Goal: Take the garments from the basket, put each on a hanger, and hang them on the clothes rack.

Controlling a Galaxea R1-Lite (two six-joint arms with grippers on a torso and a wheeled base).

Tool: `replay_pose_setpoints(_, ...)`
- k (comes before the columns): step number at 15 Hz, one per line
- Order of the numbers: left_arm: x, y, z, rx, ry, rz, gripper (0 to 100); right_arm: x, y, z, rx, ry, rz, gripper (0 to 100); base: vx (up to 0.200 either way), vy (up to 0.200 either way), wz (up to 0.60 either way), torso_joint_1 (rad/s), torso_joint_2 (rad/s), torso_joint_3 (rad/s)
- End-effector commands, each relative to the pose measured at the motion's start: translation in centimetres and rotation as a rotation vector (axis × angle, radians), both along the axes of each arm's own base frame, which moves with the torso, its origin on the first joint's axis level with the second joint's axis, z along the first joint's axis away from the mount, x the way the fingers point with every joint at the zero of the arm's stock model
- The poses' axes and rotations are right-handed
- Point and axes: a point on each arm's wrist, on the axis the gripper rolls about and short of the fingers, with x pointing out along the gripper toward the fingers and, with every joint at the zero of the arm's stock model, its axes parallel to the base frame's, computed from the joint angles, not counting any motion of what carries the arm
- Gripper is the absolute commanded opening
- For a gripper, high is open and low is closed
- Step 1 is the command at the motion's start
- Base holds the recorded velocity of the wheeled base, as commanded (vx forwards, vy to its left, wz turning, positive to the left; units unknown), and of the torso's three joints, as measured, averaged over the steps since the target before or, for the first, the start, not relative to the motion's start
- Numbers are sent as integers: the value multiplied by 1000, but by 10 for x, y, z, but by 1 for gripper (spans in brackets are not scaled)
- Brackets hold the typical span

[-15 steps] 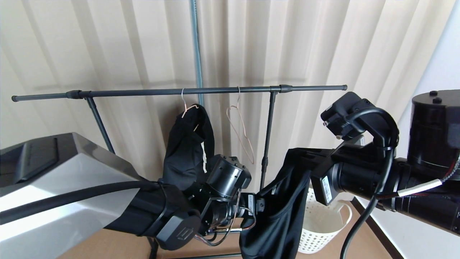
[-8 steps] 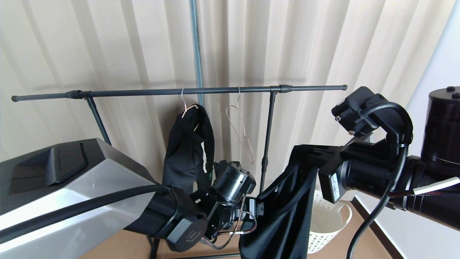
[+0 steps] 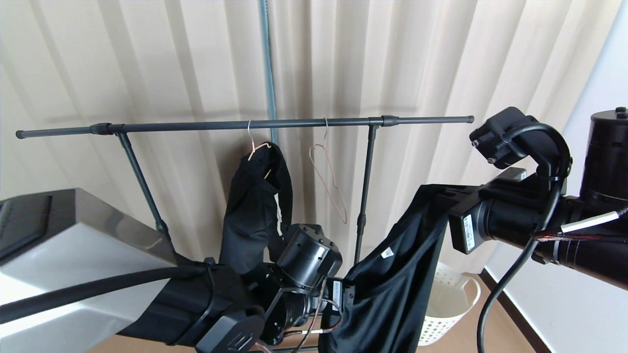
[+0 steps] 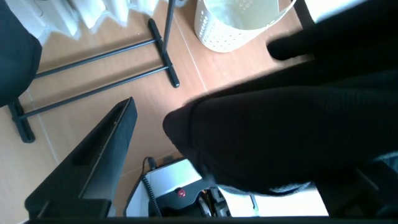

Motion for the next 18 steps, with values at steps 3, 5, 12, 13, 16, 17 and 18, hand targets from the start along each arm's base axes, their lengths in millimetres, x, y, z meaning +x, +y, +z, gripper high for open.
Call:
replay_pose_setpoints(3, -12, 4, 10, -2, -21, -25, 100, 5, -7, 1, 2, -2, -32, 0, 0, 0, 0, 0, 0, 0)
replay_pose_setpoints(5, -15, 2, 10, 3, -22, -32, 0, 6, -8, 1, 3, -3, -40, 0, 0, 0, 0, 0, 0, 0)
replay_pose_setpoints(12, -27, 14, 32, -8, -75, -59, 0, 34, -12, -10, 3, -13, -116, 0, 0, 0, 0, 0, 0, 0)
replay_pose_setpoints(13, -28, 17, 37, -8, -89, -62, 0, 39, -14, -13, -8, -17, -127, 0, 0, 0, 0, 0, 0, 0)
replay_pose_setpoints(16, -29, 30, 57, -17, -144, -45, 0, 49, -15, -22, -39, 1, -144, 0, 0, 0, 0, 0, 0, 0)
replay_pose_setpoints(17, -29, 38, 65, -8, -154, -39, 0, 51, -14, -25, -60, 6, -139, 0, 0, 0, 0, 0, 0, 0)
replay_pose_setpoints(18, -32, 50, 78, 25, -166, -44, 0, 51, -16, -31, -104, 12, -131, 0, 0, 0, 0, 0, 0, 0)
